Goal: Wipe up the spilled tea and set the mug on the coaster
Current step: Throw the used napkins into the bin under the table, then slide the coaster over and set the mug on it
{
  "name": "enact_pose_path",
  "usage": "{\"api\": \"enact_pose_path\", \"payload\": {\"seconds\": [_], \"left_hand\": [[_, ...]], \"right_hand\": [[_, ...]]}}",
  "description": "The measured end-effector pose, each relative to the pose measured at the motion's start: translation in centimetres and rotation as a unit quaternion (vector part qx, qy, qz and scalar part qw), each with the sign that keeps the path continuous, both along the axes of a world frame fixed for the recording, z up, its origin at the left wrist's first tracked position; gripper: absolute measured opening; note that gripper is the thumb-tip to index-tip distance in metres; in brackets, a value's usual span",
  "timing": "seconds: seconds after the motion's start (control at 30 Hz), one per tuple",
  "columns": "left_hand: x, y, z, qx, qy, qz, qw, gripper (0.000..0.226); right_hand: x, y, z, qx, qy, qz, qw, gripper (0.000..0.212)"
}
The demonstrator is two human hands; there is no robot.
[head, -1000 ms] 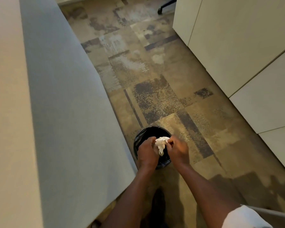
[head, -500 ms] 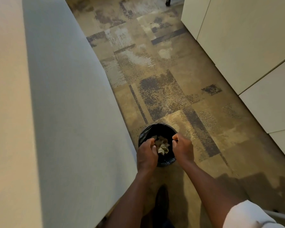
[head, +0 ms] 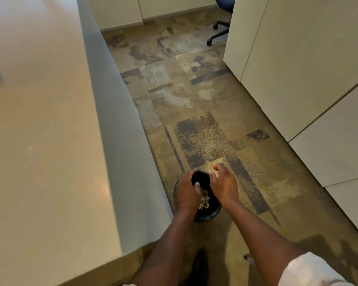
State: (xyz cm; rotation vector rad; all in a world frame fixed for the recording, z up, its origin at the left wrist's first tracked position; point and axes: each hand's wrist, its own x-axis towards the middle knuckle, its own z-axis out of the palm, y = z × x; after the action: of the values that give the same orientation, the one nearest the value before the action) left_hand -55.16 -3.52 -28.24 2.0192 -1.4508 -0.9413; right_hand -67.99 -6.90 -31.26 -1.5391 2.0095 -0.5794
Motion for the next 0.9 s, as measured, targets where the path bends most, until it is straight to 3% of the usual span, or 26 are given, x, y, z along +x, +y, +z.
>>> {"api": "enact_pose_path", "payload": {"seconds": [0.37, 0.63, 0.9], "left_hand": [[-1.1, 0.0, 12.4, -0.116, -0.015, -0.026, 0.993, 0.053], [0.2, -0.9, 23.1, -0.238, 0.015, -0.016, 0.971, 0.050], [7.2, -1.1, 30.2, -0.328, -0.013, -0.022, 0.944, 0.051]], "right_hand": [[0.9, 0.0, 12.6, -0.106, -0.035, 0.001, 0.994, 0.040], [2.8, -2.2, 23.8, -0.215, -0.004, 0.007, 0.976, 0.032], [8.6, -2.4, 31.8, -0.292, -0.040, 0.041, 0.955, 0.027]]}}
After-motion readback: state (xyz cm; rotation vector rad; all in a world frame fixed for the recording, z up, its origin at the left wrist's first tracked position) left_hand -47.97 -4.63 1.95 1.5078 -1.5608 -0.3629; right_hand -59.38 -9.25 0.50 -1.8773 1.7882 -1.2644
